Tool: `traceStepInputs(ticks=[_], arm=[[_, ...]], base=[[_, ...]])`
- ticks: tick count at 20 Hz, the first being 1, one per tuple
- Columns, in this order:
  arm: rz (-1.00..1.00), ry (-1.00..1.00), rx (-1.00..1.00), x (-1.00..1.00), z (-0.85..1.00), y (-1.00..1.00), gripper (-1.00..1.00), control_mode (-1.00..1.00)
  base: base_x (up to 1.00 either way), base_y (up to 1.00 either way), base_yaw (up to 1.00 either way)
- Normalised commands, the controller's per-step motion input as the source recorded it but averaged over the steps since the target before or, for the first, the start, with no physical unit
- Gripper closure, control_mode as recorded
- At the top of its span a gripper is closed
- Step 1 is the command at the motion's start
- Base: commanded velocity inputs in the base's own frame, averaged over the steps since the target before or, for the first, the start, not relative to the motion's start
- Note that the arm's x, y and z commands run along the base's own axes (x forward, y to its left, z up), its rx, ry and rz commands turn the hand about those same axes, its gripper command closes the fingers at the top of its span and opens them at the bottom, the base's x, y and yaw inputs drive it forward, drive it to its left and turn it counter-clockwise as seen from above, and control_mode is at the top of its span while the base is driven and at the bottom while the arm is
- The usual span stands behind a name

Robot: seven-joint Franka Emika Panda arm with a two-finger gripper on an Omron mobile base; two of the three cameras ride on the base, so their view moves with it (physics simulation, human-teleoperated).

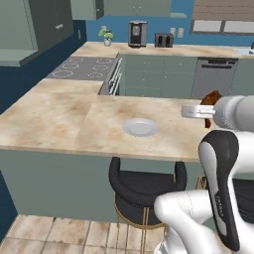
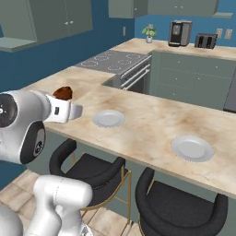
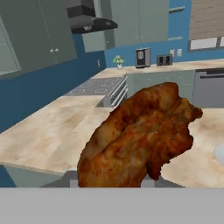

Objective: Transport the chicken drumstick and carrot to the fridge. Place the chicken drumstick on the rack containing meat and place the carrot on the rack containing the vegetable, ensuring meats and vegetables are on different racks.

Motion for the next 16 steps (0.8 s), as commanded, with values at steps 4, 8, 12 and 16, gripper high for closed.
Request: traceStepInputs(ticks=[4, 8, 12, 16], arm=[[0.0, -0.04, 0.0, -0.34, 0.29, 0.0, 1.0, 1.0], [0.0, 0.0, 0.0, 0.0, 0.0, 0.0, 1.0, 1.0], [0.0, 0.0, 0.0, 0.0, 0.0, 0.0, 1.0, 1.0], [0.0, 0.0, 0.0, 0.0, 0.0, 0.0, 1.0, 1.0]], base=[[-0.06, -0.12, -0.05], [-0.76, -0.7, -0.24], [-1.0, -0.74, -0.41], [-0.72, -0.41, -0.63]])
